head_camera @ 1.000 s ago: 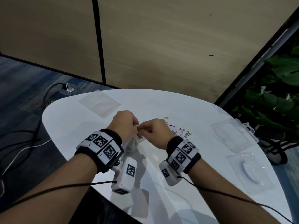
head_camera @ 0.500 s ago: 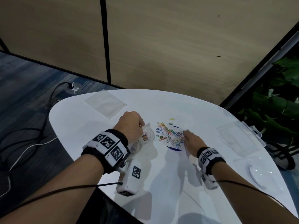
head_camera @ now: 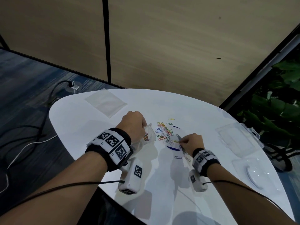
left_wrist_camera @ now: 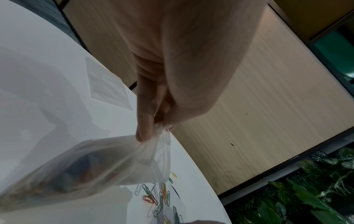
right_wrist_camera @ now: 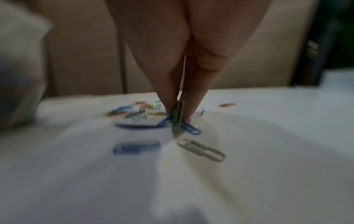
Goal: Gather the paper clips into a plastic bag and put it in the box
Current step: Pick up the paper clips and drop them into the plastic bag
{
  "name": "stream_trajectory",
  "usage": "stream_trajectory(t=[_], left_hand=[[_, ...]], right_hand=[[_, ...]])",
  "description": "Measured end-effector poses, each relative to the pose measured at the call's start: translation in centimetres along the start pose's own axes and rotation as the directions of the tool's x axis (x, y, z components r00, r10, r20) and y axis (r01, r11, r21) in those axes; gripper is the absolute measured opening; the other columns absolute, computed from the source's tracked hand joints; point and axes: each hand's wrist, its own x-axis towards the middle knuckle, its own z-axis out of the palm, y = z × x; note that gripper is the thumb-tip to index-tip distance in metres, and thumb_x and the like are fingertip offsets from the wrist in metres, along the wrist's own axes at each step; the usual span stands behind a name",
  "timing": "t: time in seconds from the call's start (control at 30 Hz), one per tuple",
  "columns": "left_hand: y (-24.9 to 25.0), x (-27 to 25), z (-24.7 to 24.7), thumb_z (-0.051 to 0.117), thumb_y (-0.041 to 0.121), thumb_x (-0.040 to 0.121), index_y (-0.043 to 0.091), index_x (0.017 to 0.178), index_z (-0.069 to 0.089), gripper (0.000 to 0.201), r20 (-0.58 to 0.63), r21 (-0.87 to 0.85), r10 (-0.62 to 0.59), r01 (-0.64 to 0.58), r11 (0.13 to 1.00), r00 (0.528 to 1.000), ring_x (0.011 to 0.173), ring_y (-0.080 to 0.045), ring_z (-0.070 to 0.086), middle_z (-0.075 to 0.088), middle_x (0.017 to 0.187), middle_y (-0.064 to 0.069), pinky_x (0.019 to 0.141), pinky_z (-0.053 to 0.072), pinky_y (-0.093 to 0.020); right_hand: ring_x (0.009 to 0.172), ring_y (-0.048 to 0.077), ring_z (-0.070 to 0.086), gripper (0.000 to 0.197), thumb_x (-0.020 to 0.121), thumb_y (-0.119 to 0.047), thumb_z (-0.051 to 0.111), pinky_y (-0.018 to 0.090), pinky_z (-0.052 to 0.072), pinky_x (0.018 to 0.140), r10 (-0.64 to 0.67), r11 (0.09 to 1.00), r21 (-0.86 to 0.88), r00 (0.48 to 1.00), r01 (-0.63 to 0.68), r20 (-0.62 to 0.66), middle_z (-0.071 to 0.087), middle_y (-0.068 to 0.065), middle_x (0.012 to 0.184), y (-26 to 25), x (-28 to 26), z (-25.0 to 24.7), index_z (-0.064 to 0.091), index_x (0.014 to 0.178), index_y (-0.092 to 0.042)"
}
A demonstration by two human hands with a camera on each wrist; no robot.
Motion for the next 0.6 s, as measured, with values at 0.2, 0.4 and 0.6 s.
stream_trajectory(t=[0.2, 0.4, 0.6], left_hand=[[1.0, -0.1, 0.5, 0.056, 0.005, 0.089, 0.013, 0.111, 0.073, 0.029, 0.032, -0.019, 0.002, -0.002, 1.000, 0.999, 0.110, -0.024, 0.064, 0.068, 0.119, -0.006, 0.095, 0.054, -0.032], [2.2, -0.5, 1.6, 0.057, 0.001, 0.086, 0.012, 0.106, 0.075, 0.029, 0.056, -0.070, 0.028, -0.024, 0.997, 0.998, 0.103, -0.022, 0.067, 0.071, 0.110, -0.005, 0.089, 0.055, -0.028], [2.7, -1.3, 2.2, 0.059, 0.004, 0.085, 0.011, 0.103, 0.077, 0.026, 0.048, -0.107, 0.070, -0.064, 0.992, 0.996, 0.096, -0.021, 0.069, 0.075, 0.101, -0.005, 0.087, 0.057, -0.031]], right_hand=[[0.072, 0.023, 0.072, 0.009, 0.073, 0.000, 0.081, 0.032, 0.060, 0.081, 0.257, 0.609, 0.721, 0.942, -0.331, 0.215, 0.076, 0.019, 0.089, 1.3, -1.2, -3.1, 0.079, 0.080, -0.005], [0.080, 0.017, 0.070, 0.025, 0.082, -0.002, 0.074, 0.021, 0.058, 0.075, -0.095, 0.318, 0.907, 0.943, -0.276, 0.320, 0.075, 0.014, 0.094, -5.6, -5.4, -7.1, 0.072, 0.105, 0.006], [0.074, 0.013, 0.071, 0.007, 0.078, -0.004, 0.075, 0.021, 0.057, 0.075, -0.327, 0.779, 0.546, 0.943, 0.306, -0.062, 0.076, 0.002, 0.080, -9.1, -8.3, -3.9, 0.078, 0.081, -0.010]])
